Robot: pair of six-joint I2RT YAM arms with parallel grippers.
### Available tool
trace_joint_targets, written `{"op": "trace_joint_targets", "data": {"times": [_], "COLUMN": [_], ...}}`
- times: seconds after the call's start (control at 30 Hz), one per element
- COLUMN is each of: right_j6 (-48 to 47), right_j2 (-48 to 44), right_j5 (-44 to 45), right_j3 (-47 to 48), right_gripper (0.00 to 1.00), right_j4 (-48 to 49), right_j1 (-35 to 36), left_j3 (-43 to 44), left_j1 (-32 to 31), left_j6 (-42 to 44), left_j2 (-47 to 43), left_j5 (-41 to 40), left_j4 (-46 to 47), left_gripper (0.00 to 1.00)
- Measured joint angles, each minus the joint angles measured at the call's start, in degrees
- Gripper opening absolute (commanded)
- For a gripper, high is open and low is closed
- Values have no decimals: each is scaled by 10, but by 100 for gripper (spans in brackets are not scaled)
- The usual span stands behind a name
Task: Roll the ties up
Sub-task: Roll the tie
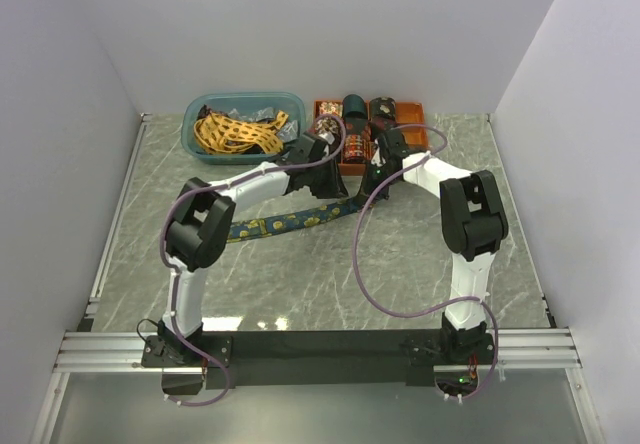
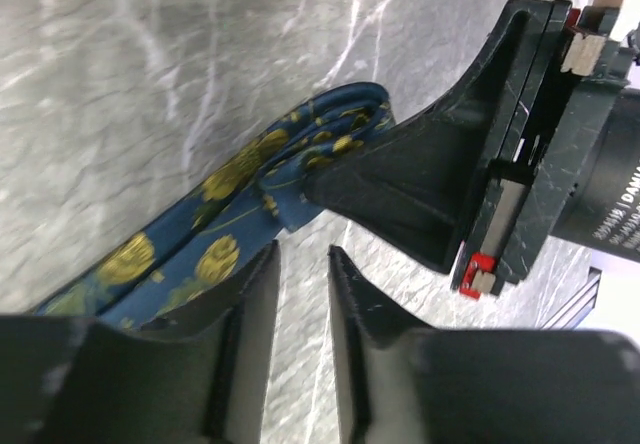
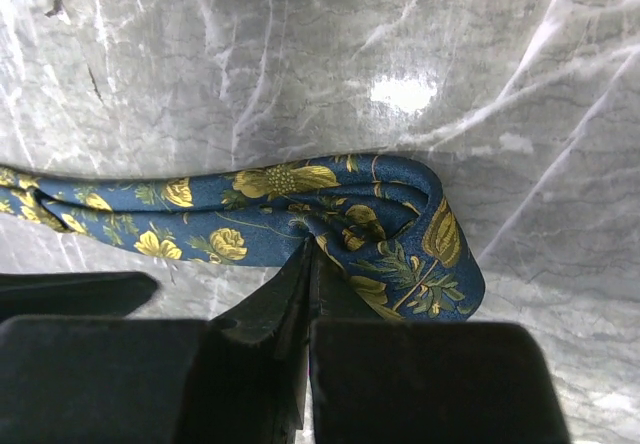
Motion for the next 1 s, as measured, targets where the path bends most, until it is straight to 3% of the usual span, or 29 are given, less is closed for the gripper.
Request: {"op": "trace_joint_targets", "data": {"times": [0.17,0.83,1.0], "right_j6": [11,16,18], "right_j2": [0,-9,-39], "right_j5": [-20,-49,-52], "right_j3": [-11,-30,-56], "right_gripper": [0,0,5], "right_j4": [19,56,78], "right_j1": [-5,-14,-19], "left_j3": [26,51,59], "left_j1": [-12,-23,-23], "left_j6": [0,-2,-3], "left_j2": [33,97,104], "left_j5": [9,13,12], "left_j4": [8,5,5], "left_gripper": [21,18,17]}}
